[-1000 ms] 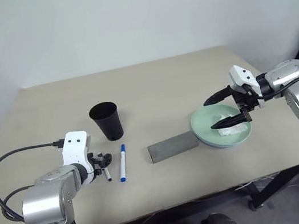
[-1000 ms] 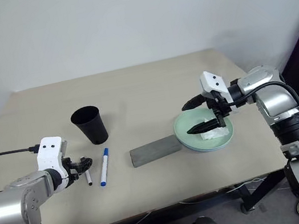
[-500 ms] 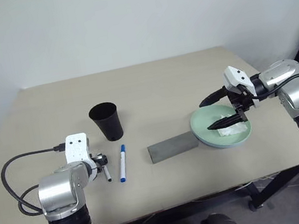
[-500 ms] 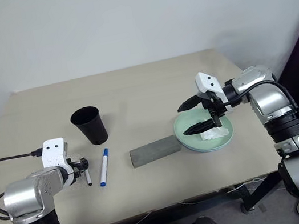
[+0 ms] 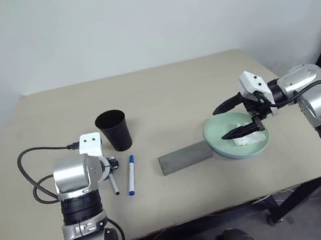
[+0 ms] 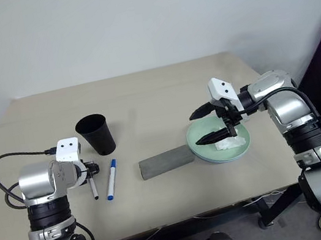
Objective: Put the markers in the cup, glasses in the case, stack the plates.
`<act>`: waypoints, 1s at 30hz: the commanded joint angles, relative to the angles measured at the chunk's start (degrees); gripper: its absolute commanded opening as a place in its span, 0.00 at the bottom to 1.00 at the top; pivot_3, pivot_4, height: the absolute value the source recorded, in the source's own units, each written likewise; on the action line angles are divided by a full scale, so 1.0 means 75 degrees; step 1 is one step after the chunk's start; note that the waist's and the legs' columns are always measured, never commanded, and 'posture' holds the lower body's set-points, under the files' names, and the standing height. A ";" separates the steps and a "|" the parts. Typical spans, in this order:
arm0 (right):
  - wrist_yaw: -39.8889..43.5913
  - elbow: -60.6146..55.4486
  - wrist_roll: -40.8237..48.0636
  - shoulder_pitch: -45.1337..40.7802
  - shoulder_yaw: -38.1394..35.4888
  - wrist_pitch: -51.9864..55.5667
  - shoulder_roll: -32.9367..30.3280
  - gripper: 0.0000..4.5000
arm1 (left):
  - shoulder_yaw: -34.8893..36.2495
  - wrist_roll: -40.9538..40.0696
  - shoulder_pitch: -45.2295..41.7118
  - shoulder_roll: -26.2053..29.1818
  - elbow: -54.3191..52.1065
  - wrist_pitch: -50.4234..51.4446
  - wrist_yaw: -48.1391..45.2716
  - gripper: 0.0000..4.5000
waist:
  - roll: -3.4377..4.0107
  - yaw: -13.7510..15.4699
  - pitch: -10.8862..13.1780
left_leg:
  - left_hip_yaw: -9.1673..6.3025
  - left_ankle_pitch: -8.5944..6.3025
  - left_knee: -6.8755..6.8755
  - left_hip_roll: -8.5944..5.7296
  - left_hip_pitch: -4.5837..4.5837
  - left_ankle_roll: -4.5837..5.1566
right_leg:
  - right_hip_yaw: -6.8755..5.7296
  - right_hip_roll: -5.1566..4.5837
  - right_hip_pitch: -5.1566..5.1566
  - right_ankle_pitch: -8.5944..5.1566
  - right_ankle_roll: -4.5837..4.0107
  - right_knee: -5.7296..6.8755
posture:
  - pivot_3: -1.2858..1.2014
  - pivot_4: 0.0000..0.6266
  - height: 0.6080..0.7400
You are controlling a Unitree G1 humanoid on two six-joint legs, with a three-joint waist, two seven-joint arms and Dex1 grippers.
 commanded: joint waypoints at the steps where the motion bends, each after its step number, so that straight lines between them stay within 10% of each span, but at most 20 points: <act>1: -0.0110 -0.0259 0.0113 -0.0029 -0.0189 0.0017 -0.0032 0.95 | -0.0650 -0.0132 -0.0398 0.0420 0.0810 0.0057 0.0031 0.78 | 0.0002 -0.0006 -0.0001 | 0.0000 0.0002 0.0000 -0.0003 0.0001 -0.0004 | -0.0001 -0.0001 0.0001 0.0000 0.0000 0.0003 | 0.52 0.00 0.99; 11: -0.0195 -0.0373 0.0136 0.0053 -0.0196 0.0062 -0.0021 0.95 | -0.0115 -0.0669 -0.0723 -0.0001 0.1095 0.0057 0.0593 0.78 | 0.0014 0.0002 -0.0006 | -0.0008 0.0014 -0.0002 -0.0006 0.0008 -0.0020 | -0.0005 -0.0005 0.0004 0.0004 -0.0005 0.0009 | 0.52 0.00 0.99; 22: -0.0199 -0.0336 0.0114 0.0007 -0.0153 0.0006 0.0035 0.95 | 0.0233 -0.2037 -0.0987 -0.0020 0.1238 0.0057 0.1732 0.03 | 0.0013 -0.0002 -0.0006 | -0.0013 0.0014 -0.0008 -0.0012 0.0005 -0.0021 | -0.0008 -0.0011 0.0001 0.0005 -0.0003 0.0007 | 0.52 0.00 0.99; 30: -0.0219 -0.0217 0.0058 -0.0065 -0.0131 -0.0077 0.0091 0.95 | -0.0919 -0.4364 -0.1280 0.1118 0.1198 0.0057 0.2245 0.01 | 0.0004 -0.0006 -0.0001 | -0.0012 0.0013 -0.0017 -0.0014 -0.0023 -0.0023 | -0.0004 -0.0012 -0.0032 0.0005 -0.0002 0.0004 | 0.52 0.00 0.99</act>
